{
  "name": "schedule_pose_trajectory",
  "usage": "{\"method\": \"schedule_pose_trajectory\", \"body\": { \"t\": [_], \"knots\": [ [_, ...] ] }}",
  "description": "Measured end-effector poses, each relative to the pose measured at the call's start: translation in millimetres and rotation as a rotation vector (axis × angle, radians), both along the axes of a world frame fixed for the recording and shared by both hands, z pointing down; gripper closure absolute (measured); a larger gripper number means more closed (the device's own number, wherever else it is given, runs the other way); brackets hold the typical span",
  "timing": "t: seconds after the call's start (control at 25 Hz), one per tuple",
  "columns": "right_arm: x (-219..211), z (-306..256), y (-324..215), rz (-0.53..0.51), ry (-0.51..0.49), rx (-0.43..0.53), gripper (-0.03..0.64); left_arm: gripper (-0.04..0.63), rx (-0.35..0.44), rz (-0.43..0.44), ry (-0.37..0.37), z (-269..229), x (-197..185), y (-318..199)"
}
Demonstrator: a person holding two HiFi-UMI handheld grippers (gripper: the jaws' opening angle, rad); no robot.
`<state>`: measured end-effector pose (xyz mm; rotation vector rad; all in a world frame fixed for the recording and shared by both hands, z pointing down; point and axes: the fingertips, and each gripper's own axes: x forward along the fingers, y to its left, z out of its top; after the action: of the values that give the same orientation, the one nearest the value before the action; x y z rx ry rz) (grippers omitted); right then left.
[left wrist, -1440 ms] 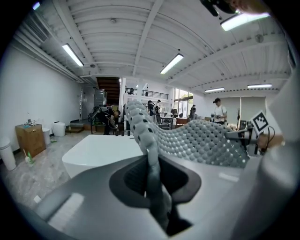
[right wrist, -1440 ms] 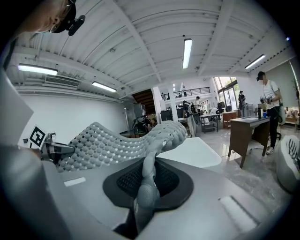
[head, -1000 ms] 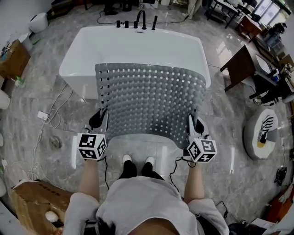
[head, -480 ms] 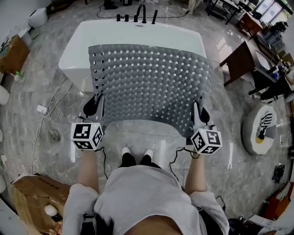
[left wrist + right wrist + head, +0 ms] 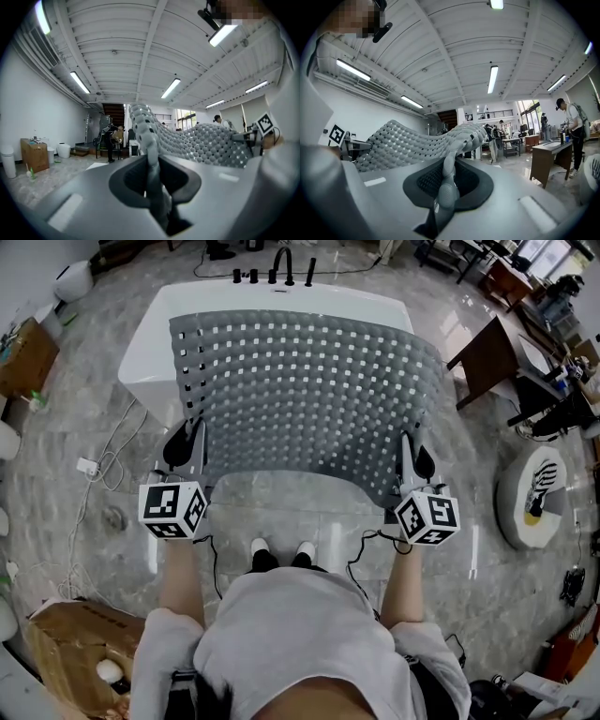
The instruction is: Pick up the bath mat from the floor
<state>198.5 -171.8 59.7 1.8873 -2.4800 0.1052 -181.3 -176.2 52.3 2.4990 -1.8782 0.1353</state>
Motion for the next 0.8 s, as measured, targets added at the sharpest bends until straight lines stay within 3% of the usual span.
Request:
{"method": "schedule_pose_trajectory", "body": {
  "t": [0.8],
  "knots": [
    [-7,-5,-3,-0.021,-0.009,0.046,0.576,0.543,0.050,-0.005,-0.004,-10,-2,-2]
  ]
}}
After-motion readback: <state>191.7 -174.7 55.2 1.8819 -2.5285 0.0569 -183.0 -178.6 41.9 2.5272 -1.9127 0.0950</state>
